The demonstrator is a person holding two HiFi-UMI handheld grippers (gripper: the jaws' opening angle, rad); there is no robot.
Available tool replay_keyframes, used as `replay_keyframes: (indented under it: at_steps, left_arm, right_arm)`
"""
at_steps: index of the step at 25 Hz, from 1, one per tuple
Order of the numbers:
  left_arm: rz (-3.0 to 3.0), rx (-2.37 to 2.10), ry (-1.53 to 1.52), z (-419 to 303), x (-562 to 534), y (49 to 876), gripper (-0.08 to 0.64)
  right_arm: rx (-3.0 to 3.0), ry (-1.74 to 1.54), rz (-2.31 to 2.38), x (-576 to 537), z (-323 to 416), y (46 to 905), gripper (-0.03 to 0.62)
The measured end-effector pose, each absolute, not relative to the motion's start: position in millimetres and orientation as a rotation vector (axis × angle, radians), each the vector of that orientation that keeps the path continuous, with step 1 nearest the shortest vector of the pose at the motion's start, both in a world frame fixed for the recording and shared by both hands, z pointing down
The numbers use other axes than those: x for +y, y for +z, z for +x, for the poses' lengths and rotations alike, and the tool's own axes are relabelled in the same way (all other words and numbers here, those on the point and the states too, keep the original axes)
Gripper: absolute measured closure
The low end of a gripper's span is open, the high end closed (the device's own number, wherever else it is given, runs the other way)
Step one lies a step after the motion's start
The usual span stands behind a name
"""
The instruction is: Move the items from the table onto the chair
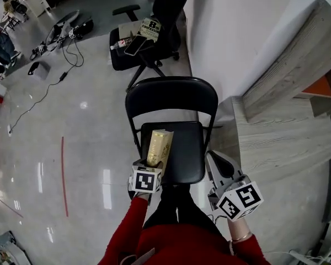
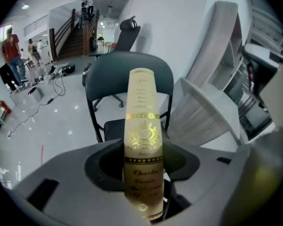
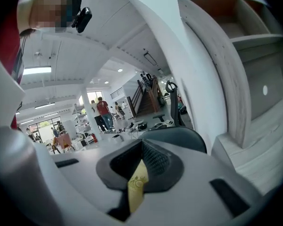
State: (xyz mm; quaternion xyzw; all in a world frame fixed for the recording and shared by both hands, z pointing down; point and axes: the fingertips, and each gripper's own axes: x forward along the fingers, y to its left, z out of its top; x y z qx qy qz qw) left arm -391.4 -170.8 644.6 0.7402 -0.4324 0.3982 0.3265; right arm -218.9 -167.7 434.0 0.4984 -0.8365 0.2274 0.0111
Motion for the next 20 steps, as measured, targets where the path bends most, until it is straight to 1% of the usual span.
replay_keyframes:
  at_steps: [2,5,8,14,20]
  left_arm:
    - [1.882,-1.107,1.126,-389.2,-178.3,676.3,0.339]
    - [1.786,-1.133,1.155,-385.3,-200.5,710.2,0.339]
    - [1.699,-1.207,1.173,-384.2,-222.1,724.7,0.339]
    - [1.612,-1.213,1.147,-370.7,-236.3,748.2,0.339]
    - [1.56,-1.218,1.165,-371.3,-235.1,766.6,0.339]
  right_arm:
    - [-2.585,0.717,1.573,-164.8,-217.8,437.0,0.578]
    - [-2.56,0.726,1.59,-167.2,-216.7,442.4,0.578]
    - [-2.535,0.766,1.607,-167.6,-213.3,447.6,0.578]
    - [-2.5,0.814,1.633,-174.2,-205.9,457.6,0.578]
    - [-2.473,0.819,1.616,-182.2,-205.1,467.8,0.578]
